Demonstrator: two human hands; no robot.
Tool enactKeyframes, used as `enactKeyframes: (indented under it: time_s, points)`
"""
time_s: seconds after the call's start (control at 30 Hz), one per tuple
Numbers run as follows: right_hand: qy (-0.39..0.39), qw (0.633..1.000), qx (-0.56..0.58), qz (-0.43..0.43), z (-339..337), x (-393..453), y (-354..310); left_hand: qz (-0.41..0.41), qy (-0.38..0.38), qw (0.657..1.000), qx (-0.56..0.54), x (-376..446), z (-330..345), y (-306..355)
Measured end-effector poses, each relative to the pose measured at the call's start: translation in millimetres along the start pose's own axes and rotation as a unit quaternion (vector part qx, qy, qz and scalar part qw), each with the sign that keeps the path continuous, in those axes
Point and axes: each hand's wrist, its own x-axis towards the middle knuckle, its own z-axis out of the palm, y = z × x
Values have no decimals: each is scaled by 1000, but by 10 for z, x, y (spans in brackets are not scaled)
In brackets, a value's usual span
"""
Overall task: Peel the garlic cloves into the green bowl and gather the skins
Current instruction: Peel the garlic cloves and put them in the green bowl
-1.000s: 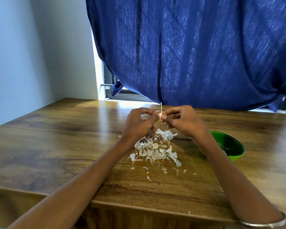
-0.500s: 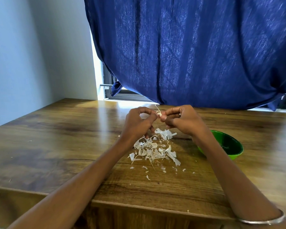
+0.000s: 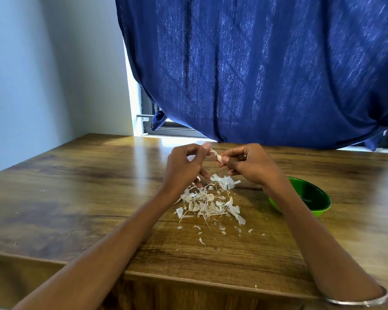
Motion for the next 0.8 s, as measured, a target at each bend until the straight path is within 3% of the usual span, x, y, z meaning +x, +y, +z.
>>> enactKeyframes:
  time_s: [0.33, 0.8]
  points:
    - [3, 999, -39, -12, -5, 4, 3, -17, -20, 999, -29, 32, -22, -33]
    - [-31, 999, 15, -5, 6, -30, -44, 25, -29, 999, -26, 40, -8, -46]
